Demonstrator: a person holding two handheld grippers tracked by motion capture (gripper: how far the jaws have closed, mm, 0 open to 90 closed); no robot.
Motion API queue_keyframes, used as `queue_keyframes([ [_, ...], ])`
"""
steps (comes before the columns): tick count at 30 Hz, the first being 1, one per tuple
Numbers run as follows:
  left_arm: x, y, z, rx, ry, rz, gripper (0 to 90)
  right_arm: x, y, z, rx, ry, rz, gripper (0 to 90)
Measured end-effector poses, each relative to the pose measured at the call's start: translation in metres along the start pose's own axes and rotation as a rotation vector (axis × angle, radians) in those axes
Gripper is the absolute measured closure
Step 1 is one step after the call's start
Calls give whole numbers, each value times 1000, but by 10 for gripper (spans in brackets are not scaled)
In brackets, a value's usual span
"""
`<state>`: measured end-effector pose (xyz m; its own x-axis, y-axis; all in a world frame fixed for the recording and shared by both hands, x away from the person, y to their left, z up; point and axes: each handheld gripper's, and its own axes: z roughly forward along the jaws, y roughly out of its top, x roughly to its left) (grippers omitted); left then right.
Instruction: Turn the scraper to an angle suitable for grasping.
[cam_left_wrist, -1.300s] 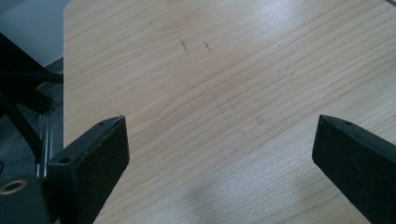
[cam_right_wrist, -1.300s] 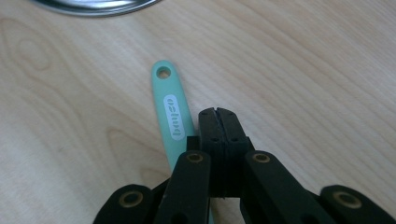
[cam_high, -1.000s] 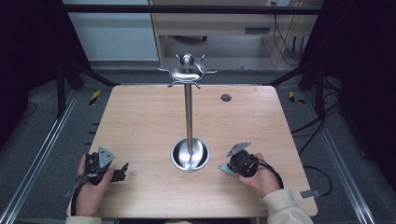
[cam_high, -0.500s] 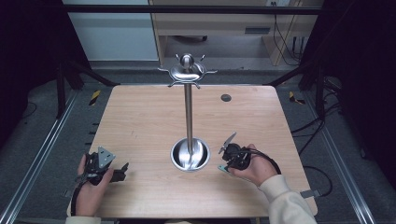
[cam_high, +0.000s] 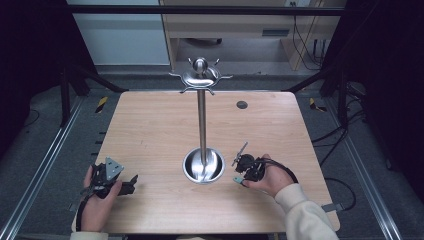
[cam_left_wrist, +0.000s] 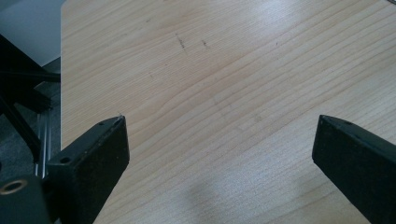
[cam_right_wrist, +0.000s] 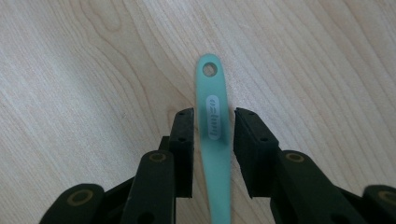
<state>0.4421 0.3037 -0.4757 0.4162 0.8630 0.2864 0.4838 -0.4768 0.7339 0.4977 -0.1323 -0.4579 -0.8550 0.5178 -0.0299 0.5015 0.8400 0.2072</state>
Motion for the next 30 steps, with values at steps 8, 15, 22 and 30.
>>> queue_keyframes([
  [8, 0, 0, 0, 2, -2, 1, 36, -1, 2, 4, 20, 0, -13, 708],
  [15, -1, 0, 0, 3, -3, 2, 36, -3, 2, 9, 25, 20, -8, 722],
  [22, -1, 0, 0, 3, -2, 0, 36, -6, -2, 2, -2, 28, 4, 741],
  [30, -1, 0, 1, 5, -4, 1, 36, -10, -9, -19, -63, 5, 30, 743],
])
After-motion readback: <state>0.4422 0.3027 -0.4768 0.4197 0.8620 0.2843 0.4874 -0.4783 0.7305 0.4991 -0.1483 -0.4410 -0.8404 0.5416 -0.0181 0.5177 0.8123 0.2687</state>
